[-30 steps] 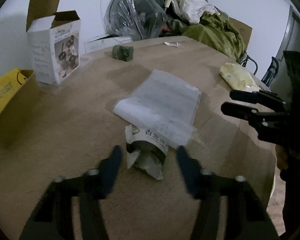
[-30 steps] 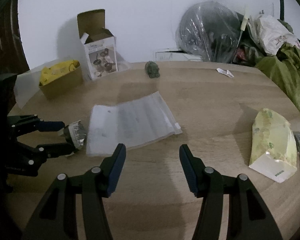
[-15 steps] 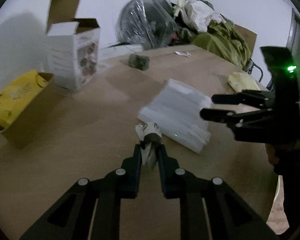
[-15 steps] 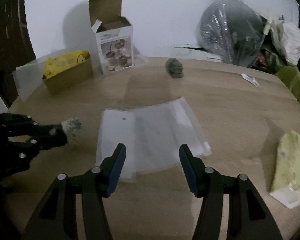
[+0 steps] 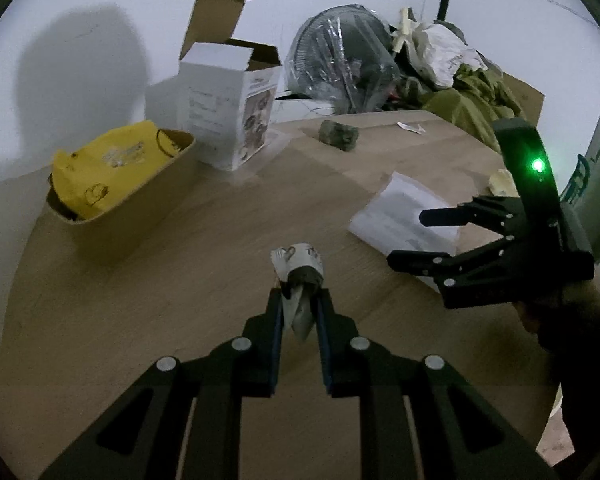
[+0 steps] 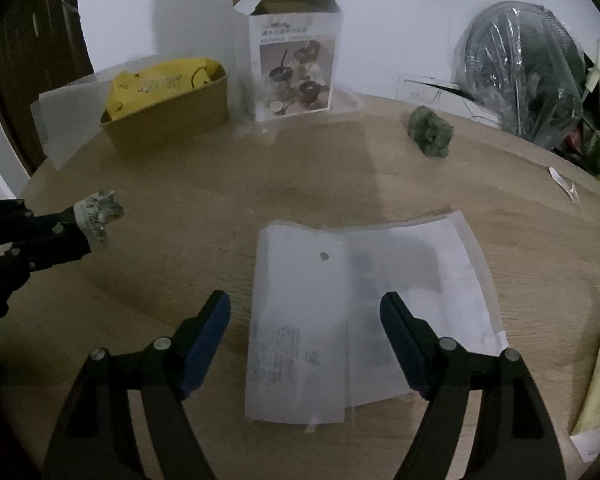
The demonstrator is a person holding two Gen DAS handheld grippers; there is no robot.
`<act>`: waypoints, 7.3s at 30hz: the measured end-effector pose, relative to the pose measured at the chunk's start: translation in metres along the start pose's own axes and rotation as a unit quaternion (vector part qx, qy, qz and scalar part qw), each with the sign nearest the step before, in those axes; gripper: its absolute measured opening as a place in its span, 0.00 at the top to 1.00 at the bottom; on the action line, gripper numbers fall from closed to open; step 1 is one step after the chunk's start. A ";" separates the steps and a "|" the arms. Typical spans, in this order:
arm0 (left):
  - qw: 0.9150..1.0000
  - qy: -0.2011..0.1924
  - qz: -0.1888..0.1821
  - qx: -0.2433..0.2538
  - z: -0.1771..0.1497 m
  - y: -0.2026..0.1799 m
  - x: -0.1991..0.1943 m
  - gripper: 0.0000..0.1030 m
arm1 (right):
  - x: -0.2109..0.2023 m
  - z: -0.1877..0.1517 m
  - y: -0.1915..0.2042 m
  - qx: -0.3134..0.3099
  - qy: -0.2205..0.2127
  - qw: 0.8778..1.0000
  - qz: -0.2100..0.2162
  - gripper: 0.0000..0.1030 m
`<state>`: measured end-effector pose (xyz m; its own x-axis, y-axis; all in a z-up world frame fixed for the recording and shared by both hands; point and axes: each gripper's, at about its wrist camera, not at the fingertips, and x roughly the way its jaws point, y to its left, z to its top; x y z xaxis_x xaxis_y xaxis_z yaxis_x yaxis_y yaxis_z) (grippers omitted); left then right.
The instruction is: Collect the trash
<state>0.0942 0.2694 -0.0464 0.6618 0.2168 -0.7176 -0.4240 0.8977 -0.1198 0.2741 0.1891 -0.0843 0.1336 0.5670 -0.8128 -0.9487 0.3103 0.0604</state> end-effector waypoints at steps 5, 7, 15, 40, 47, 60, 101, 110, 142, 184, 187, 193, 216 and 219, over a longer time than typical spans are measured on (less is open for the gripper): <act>1.000 -0.003 -0.004 -0.006 0.001 -0.001 -0.003 0.85 | 0.002 -0.002 0.001 -0.004 -0.001 1.000 -0.011 0.27; 1.000 -0.004 -0.005 -0.004 0.000 -0.001 -0.005 0.85 | 0.004 -0.003 0.001 -0.003 0.000 1.000 -0.010 0.33; 1.000 -0.006 -0.011 0.005 0.002 -0.007 -0.007 0.85 | 0.002 -0.008 -0.002 0.007 -0.003 1.000 0.022 0.74; 0.997 -0.051 -0.031 0.045 -0.013 -0.061 -0.063 0.85 | -0.116 -0.051 -0.002 0.033 -0.123 0.992 0.003 0.97; 0.997 -0.063 -0.010 0.043 -0.019 -0.069 -0.076 0.85 | -0.151 -0.068 0.004 0.028 -0.142 0.990 0.001 0.97; 0.994 -0.098 0.015 0.040 -0.019 -0.084 -0.099 0.85 | -0.206 -0.086 0.010 0.019 -0.180 0.983 -0.016 0.97; 0.990 -0.124 -0.023 0.070 -0.071 -0.259 -0.080 0.85 | -0.322 -0.272 -0.043 0.086 -0.188 0.972 -0.110 0.97; 0.990 -0.121 -0.022 0.063 -0.100 -0.310 -0.070 0.85 | -0.324 -0.309 -0.053 0.102 -0.183 0.971 -0.118 0.97; 0.993 -0.103 0.007 0.051 -0.167 -0.423 0.000 0.85 | -0.260 -0.428 -0.130 0.114 -0.133 0.980 -0.096 0.97; 0.997 -0.042 -0.008 0.066 -0.177 -0.435 0.043 0.25 | -0.258 -0.456 -0.161 0.198 -0.080 0.957 -0.197 0.24; 0.997 -0.053 -0.001 0.058 -0.173 -0.426 0.033 0.24 | -0.262 -0.452 -0.156 0.190 -0.085 0.958 -0.196 0.24; 0.996 -0.074 0.010 0.043 -0.159 -0.407 0.009 0.24 | -0.268 -0.436 -0.145 0.179 -0.095 0.961 -0.189 0.24; 0.988 -0.141 0.063 0.015 -0.108 -0.324 -0.087 0.23 | -0.311 -0.358 -0.085 0.131 -0.150 0.969 -0.146 0.17; 0.989 -0.132 0.057 0.019 -0.100 -0.316 -0.090 0.23 | -0.318 -0.350 -0.079 0.130 -0.158 0.968 -0.144 0.13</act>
<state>0.1063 -0.0723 -0.0128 0.7519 0.4053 -0.5200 -0.4846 0.8745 -0.0191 0.2064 -0.2825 -0.0331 0.5023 0.6211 -0.6016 -0.7600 0.6489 0.0353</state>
